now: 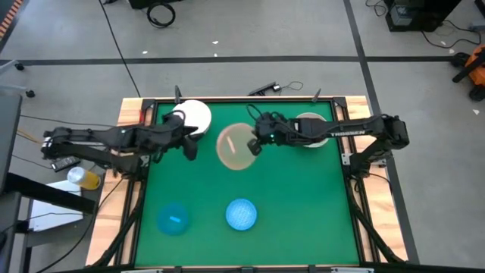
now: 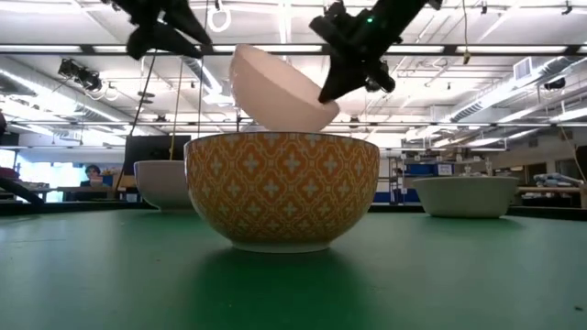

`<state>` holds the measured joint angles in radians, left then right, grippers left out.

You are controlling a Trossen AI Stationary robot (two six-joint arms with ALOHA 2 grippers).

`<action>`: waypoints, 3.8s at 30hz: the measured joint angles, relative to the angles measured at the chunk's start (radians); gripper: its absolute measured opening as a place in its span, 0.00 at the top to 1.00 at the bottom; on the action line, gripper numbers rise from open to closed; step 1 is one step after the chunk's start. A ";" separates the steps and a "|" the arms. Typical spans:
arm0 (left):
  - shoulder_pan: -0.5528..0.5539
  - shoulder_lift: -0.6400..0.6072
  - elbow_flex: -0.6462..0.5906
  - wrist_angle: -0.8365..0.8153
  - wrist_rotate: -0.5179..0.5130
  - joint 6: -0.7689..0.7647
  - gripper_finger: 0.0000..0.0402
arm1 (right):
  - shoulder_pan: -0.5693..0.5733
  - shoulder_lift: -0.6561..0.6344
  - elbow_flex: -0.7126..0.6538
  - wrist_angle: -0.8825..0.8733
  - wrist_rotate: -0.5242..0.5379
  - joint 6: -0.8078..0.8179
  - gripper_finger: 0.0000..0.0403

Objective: Nest bowls inside each other
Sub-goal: Stack the transparent light orange bowl on top of the white bowl, then stack the grey bowl on top of the transparent light orange bowl

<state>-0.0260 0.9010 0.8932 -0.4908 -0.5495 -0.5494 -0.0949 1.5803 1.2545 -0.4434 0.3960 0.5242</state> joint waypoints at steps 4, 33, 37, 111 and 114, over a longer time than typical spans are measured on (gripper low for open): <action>0.033 0.055 0.000 0.150 -0.008 0.049 0.53 | -0.019 0.045 0.000 0.076 0.095 -0.044 0.97; 0.219 0.200 0.001 0.050 -0.071 0.187 0.74 | -0.102 0.135 0.001 0.466 0.010 -0.232 0.92; 0.345 0.190 0.002 -0.078 -0.036 0.178 0.94 | -0.120 0.135 0.002 0.537 -0.073 -0.178 0.81; 0.830 0.164 0.032 -0.196 0.357 0.264 0.30 | -0.437 0.042 -0.237 -0.346 -0.356 -0.026 0.60; 0.830 0.144 0.090 -0.227 0.357 0.293 0.30 | -0.437 0.054 -0.260 -0.277 -0.365 -0.029 0.70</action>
<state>0.8036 1.0450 0.9835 -0.7175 -0.1925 -0.2566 -0.5316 1.6345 0.9947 -0.7200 0.0306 0.4948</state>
